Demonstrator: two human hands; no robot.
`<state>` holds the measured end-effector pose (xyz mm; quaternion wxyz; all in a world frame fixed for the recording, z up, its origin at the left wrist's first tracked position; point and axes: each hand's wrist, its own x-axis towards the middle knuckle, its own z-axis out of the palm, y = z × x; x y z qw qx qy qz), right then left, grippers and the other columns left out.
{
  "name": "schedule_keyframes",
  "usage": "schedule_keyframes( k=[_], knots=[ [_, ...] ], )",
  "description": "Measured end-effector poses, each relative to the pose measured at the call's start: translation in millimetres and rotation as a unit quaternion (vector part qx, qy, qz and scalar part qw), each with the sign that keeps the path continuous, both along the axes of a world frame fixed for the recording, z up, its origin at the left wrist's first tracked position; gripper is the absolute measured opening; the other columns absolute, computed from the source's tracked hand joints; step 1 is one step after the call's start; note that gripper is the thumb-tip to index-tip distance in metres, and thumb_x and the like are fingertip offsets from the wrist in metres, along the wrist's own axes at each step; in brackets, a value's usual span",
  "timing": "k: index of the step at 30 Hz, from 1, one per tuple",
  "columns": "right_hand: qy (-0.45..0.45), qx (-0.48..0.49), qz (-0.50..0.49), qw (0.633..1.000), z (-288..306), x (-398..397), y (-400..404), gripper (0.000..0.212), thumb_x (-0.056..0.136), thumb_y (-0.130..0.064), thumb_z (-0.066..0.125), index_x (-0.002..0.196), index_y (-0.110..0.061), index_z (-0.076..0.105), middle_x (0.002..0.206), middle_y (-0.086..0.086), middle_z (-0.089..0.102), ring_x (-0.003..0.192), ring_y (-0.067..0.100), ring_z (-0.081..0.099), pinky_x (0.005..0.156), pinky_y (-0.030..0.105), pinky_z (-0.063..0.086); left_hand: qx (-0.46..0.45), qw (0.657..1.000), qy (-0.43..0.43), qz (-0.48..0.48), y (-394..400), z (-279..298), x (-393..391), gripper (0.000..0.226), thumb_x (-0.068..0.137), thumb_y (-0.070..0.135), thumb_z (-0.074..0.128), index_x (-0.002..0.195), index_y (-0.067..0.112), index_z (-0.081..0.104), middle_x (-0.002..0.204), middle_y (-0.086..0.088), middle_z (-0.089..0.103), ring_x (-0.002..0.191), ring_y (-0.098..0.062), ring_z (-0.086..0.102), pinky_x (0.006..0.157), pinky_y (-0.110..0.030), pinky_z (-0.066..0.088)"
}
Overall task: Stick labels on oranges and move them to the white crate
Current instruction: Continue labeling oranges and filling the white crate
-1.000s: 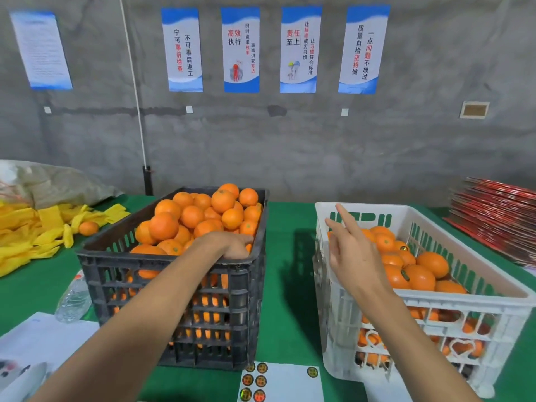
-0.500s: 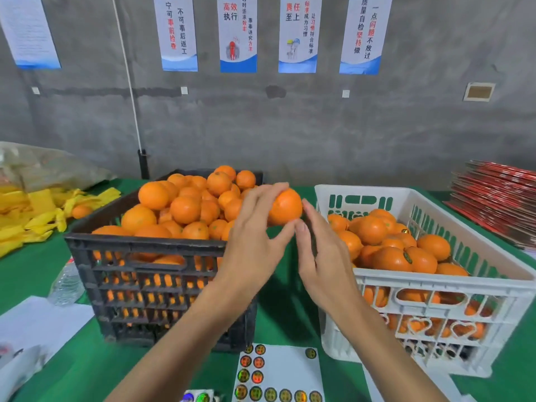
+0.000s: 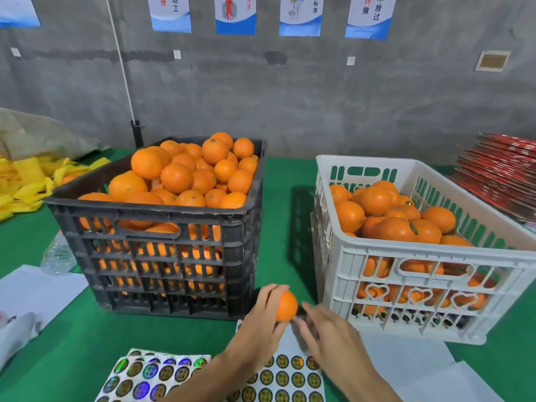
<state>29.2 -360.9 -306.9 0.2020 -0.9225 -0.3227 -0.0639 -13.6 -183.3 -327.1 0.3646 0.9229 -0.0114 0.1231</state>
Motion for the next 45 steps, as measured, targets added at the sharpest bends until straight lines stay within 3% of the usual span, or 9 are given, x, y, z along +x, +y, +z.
schedule_keyframes(
  k=[5,10,14,18,24,29,33,40,45],
  knots=[
    [-0.037,-0.134,-0.068,0.988,-21,6,-10,0.062,0.094,-0.077,0.028,0.13,-0.036,0.057,0.094,0.0,0.073,0.09,0.022,0.07,0.068,0.032,0.049,0.01,1.0,0.011,0.016,5,-18,-3,0.063,0.103,0.032,0.057,0.153,0.038,0.019,0.156,0.019,0.014,0.13,-0.01,0.048,0.104,-0.026,0.046],
    [-0.015,-0.073,-0.082,0.994,-25,6,-9,0.055,0.092,-0.078,0.035,0.126,-0.045,0.065,0.089,-0.007,0.076,0.086,0.016,0.07,0.068,0.029,0.049,0.006,1.0,-0.001,0.022,6,-23,-3,0.064,0.103,0.031,0.056,0.154,0.04,0.018,0.156,0.021,0.013,0.129,-0.009,0.048,0.103,-0.023,0.045],
    [0.09,0.042,-0.13,0.987,-20,8,-5,0.039,0.088,-0.072,0.054,0.107,-0.044,0.074,0.057,-0.018,0.059,0.065,0.006,0.059,0.057,0.023,0.043,-0.007,1.0,-0.008,0.013,7,-24,-4,0.062,0.103,0.033,0.055,0.15,0.046,0.017,0.155,0.023,0.013,0.126,-0.007,0.048,0.1,-0.021,0.044],
    [0.103,0.056,-0.147,0.982,-21,9,-2,0.023,0.092,-0.059,0.059,0.091,-0.04,0.072,0.064,-0.016,0.064,0.065,0.004,0.059,0.065,0.028,0.054,-0.006,1.0,-0.005,0.009,9,-26,-5,0.064,0.103,0.032,0.057,0.15,0.046,0.017,0.153,0.024,0.013,0.127,-0.007,0.047,0.103,-0.023,0.045],
    [0.045,0.0,-0.086,0.995,-27,10,-4,0.05,0.088,-0.076,0.049,0.112,-0.038,0.071,0.063,-0.014,0.056,0.068,0.006,0.054,0.062,0.027,0.043,-0.015,1.0,-0.016,0.0,10,-25,-7,0.062,0.103,0.03,0.057,0.15,0.045,0.019,0.152,0.022,0.017,0.127,-0.005,0.045,0.103,-0.02,0.042],
    [0.087,0.055,-0.098,0.99,-25,5,-2,0.036,0.089,-0.07,0.054,0.09,-0.04,0.074,0.053,-0.012,0.056,0.058,0.006,0.054,0.053,0.018,0.039,-0.018,1.0,-0.018,-0.004,9,-23,-8,0.061,0.103,0.03,0.056,0.149,0.046,0.019,0.151,0.023,0.017,0.128,-0.003,0.043,0.102,-0.014,0.039],
    [0.148,0.105,-0.138,0.974,-18,5,2,0.024,0.089,-0.059,0.061,0.075,-0.043,0.071,0.067,-0.032,0.064,0.064,-0.001,0.061,0.053,0.019,0.041,-0.022,1.0,-0.017,-0.003,10,-24,-8,0.062,0.103,0.03,0.057,0.147,0.05,0.018,0.15,0.025,0.018,0.129,-0.001,0.041,0.093,0.003,0.03],
    [0.043,0.009,-0.085,0.995,-26,6,-2,0.024,0.103,-0.047,0.046,0.093,-0.035,0.064,0.073,-0.013,0.067,0.07,0.008,0.061,0.066,0.027,0.052,-0.017,1.0,-0.019,-0.003,10,-25,-7,0.065,0.102,0.031,0.058,0.142,0.057,0.013,0.149,0.025,0.018,0.127,0.003,0.039,0.093,0.003,0.03],
    [0.053,-0.002,-0.061,0.997,-22,10,-1,0.034,0.099,-0.063,0.044,0.101,-0.032,0.06,0.074,-0.009,0.066,0.071,0.008,0.062,0.065,0.028,0.052,-0.019,1.0,-0.01,-0.002,10,-23,-8,0.062,0.102,0.032,0.058,0.148,0.048,0.019,0.149,0.026,0.019,0.126,0.0,0.043,0.088,0.003,0.031]
  ],
)
